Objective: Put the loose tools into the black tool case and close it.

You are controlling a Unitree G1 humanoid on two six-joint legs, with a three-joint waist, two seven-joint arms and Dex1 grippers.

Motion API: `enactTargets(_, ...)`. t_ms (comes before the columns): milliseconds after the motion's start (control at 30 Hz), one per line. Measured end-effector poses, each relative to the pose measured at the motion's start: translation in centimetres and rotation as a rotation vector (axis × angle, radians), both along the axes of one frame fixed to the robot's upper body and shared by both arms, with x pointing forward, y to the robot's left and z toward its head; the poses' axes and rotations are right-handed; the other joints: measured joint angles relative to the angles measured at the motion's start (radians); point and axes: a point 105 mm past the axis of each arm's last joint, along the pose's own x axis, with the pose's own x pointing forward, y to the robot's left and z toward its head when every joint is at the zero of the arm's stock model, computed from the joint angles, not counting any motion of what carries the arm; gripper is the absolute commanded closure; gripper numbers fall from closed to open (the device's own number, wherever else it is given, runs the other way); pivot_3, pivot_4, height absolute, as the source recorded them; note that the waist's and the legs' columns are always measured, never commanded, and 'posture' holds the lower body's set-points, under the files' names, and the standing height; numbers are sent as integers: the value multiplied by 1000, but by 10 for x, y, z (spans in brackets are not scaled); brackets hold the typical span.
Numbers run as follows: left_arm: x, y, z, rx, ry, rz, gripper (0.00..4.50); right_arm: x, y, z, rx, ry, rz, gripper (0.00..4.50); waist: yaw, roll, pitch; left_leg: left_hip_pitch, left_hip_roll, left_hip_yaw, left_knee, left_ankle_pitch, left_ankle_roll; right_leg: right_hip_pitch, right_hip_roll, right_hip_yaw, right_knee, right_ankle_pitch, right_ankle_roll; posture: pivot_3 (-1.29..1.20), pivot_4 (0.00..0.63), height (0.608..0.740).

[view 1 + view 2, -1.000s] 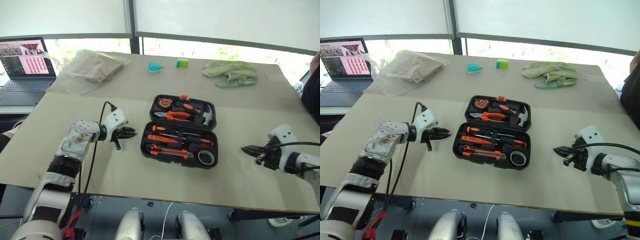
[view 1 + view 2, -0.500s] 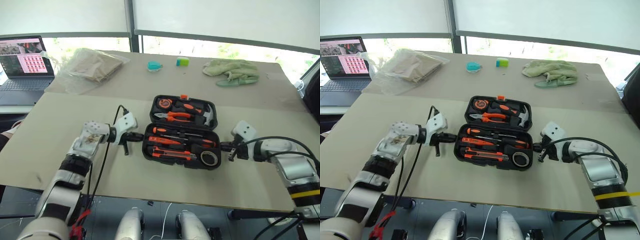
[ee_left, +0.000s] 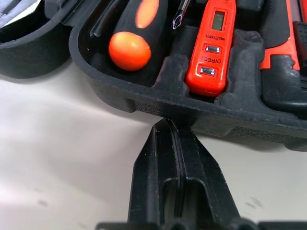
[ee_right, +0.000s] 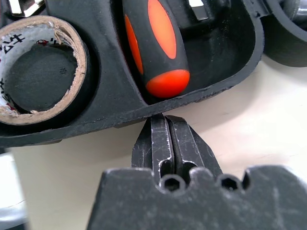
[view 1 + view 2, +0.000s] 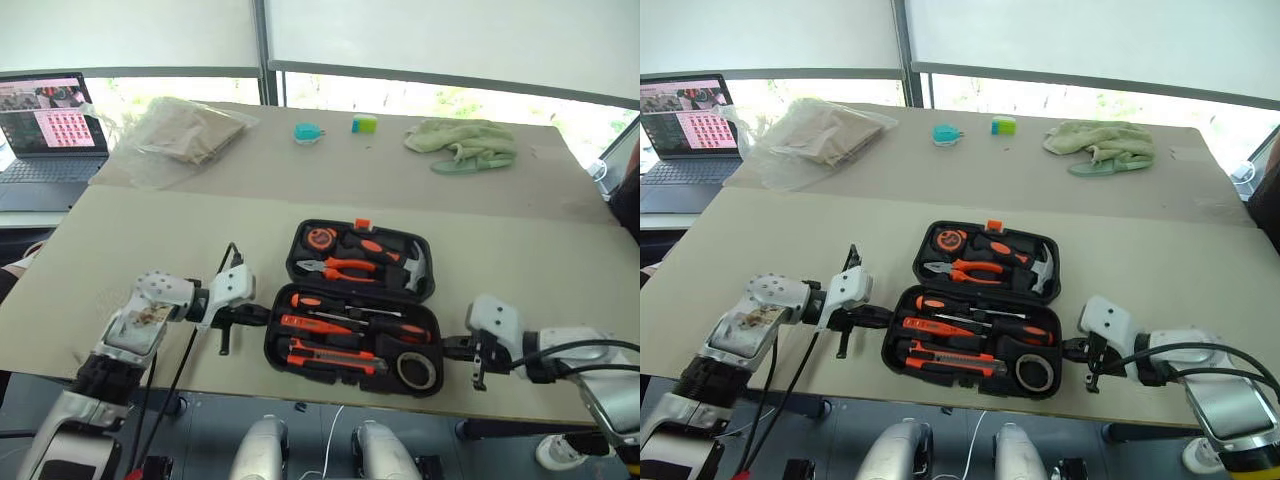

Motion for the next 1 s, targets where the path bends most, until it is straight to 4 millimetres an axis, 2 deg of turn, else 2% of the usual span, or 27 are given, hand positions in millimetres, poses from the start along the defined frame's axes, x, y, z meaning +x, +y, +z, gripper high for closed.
enactTargets(167, -10, 0, -3, 0, 14, -6, 4492, -8, -6, -1, 7, 7, -49, 4500, 1, 0, 0, 1, 0, 0, 0, 0, 0, 0, 0, 0, 0, 0, 0, 0, 150, 740)
enactTargets(233, -8, 6, -2, 24, 2, 20, 3984, -13, -11, -1, 4, 15, -74, 3925, 3, 0, 0, 1, 0, 0, 0, 0, 0, 0, 0, 0, 0, 0, 0, 0, 150, 740)
enactTargets(300, 0, 21, 0, 49, 15, 88, 3585, -17, -27, 0, -18, 46, -137, 3481, 4, 0, 0, 3, 0, 0, 0, 0, 0, 2, 0, 0, 0, 0, 0, 0, 150, 740)
enactTargets(367, 14, 41, 6, 65, 48, 203, 2796, -16, -42, 8, -17, 53, -202, 2655, 2, 0, 0, 9, 1, 1, 0, 0, 0, 7, 1, 0, 0, 0, -1, 0, 150, 740)
enactTargets(433, 25, 59, 11, 54, 112, 331, 2126, -11, -51, 15, 20, 58, -260, 2042, -7, 0, 0, 15, 2, 2, -1, 0, 0, 13, 2, 0, -1, -3, 1, 0, 150, 740)
enactTargets(500, 33, 63, 17, -13, 234, 433, 1428, 1, -55, 24, 108, 78, -341, 1355, -12, -1, 0, 16, 3, 2, -1, 0, 0, 14, 2, 0, -1, -5, 4, 0, 150, 740)
enactTargets(533, 39, 58, 24, -65, 300, 471, 1065, 11, -55, 31, 169, 77, -385, 988, -13, -2, 1, 16, 2, 1, 0, 1, -1, 14, 3, 0, 0, -5, 4, 0, 150, 740)
enactTargets(633, 52, 34, 50, -192, 436, 501, 1065, 35, -48, 55, 338, 103, -464, 988, -11, -2, 1, 15, 1, -1, -1, 1, -1, 13, 2, 0, 0, -1, -1, 0, 150, 740)
enactTargets(733, 62, 17, 57, -243, 522, 535, 1065, 54, -41, 65, 460, 156, -513, 988, -11, -2, 1, 13, 0, -1, -2, 1, -1, 12, 2, 0, -1, -1, -1, 0, 150, 740)
enactTargets(833, 65, -12, 54, -266, 601, 506, 1065, 72, -27, 65, 531, 239, -539, 988, -9, -2, 1, 6, 0, -2, -2, 1, -1, 5, 1, 0, 1, -1, -1, 0, 150, 740)
enactTargets(967, 73, -16, 48, -269, 632, 549, 1065, 86, -21, 52, 524, 299, -600, 988, -10, -2, 1, -1, -2, -1, 0, 1, -1, -5, 0, 1, 8, 0, -1, 0, 150, 740)
enactTargets(1000, 75, -19, 47, -272, 638, 550, 1313, 89, -17, 49, 514, 312, -602, 972, -10, -2, 1, -2, -2, -1, -1, 1, -1, -7, 0, 1, 9, 0, -1, 0, 150, 740)
